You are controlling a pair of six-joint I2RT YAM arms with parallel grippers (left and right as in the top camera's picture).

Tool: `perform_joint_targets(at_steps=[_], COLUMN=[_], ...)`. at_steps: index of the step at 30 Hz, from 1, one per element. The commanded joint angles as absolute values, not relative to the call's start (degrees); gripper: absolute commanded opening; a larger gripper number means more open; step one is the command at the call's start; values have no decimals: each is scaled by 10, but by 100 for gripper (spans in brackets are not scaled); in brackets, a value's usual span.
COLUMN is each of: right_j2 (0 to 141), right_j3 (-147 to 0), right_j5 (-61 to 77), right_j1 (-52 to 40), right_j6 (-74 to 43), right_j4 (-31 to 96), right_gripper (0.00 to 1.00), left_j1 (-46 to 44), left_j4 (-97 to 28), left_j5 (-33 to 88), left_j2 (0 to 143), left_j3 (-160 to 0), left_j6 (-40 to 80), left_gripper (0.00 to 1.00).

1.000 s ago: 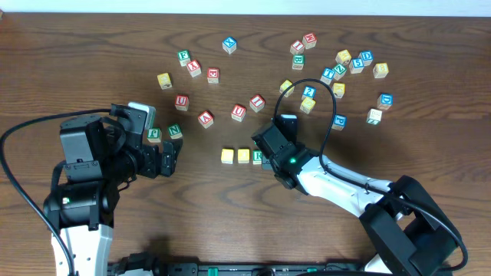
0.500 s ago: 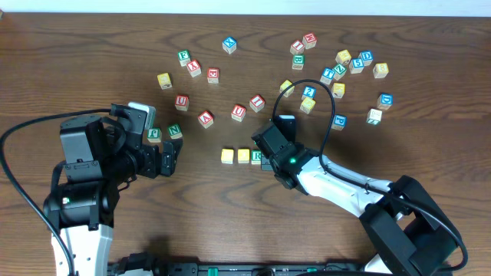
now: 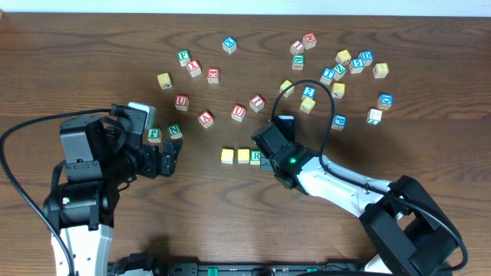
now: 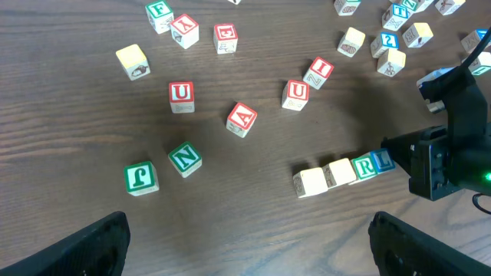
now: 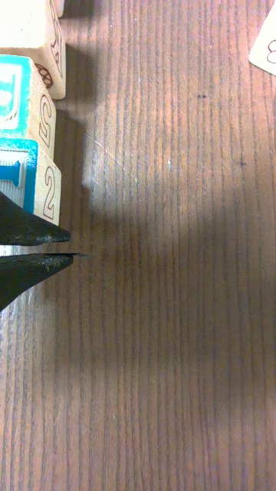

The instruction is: Spell out CORL

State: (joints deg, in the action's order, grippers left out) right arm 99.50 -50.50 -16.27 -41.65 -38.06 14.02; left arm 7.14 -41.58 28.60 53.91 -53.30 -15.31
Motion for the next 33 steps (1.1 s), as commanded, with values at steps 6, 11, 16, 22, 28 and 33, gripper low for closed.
perform_joint_targets(at_steps=[6,11,16,22,28,33], right_j2=[1001,1001,1001,1001,1001,1001], right_j3=[-502,-502,-502,-502,-502,-502], right_j5=[-159,-158,-147,-148,-146,-144], right_j1=[-420,-420,-420,-420,-420,-420], right_j6=[-372,-371,-361,-361,-361,-361], right_j4=[138,138,131,131,130,130], right_gripper=[1,1,1,1,1,1], left_j1=[73,73,73,73,73,73], left_j4=[-416,-416,-416,-416,-416,-416], left_j5=[293,294,294,293,293,294], left_j2=[539,539,539,539,539,539], left_j3=[-547,-547,-547,-547,-547,-547], left_j6=[-163,-163,-163,-163,-163,-162], left_gripper=[98,98,98,98,98,98])
